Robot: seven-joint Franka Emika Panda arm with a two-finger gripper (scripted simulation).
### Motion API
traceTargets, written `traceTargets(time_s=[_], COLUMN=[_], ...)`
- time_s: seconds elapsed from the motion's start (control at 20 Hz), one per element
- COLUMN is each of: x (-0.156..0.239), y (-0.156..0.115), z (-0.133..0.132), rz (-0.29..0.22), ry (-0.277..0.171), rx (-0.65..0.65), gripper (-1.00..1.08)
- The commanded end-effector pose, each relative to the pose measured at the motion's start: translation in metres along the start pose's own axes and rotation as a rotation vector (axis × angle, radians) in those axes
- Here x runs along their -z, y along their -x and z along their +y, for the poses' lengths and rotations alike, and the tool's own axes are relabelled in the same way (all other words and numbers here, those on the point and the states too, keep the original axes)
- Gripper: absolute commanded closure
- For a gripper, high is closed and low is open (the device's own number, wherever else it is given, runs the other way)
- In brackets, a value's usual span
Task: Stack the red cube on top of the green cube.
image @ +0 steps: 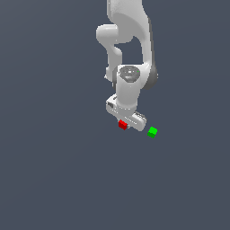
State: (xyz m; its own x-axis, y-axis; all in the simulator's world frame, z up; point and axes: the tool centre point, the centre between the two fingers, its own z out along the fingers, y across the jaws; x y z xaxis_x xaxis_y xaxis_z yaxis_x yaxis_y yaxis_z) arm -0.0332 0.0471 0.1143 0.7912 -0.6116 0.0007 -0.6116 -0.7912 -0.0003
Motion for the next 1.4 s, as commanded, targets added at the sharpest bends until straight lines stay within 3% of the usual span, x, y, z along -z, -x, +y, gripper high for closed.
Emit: traceTargets(time_s=[0.0,0.7,1.15,1.2,1.35], x=[-0.004,-0.043,-0.052,-0.052,-0.052], y=[0.008,0.088,0.105,0.105,0.105], z=[-0.010,-0.107,-0.131,-0.131,-0.131], rz=[0.000,-0.001,-0.001,-0.001,-0.001], ry=[0.000,-0.001,0.000,0.000,0.000], rx=[0.002,0.001,0.002,0.002,0.002], gripper=[1.08,1.08,1.08,-0.92,-0.92])
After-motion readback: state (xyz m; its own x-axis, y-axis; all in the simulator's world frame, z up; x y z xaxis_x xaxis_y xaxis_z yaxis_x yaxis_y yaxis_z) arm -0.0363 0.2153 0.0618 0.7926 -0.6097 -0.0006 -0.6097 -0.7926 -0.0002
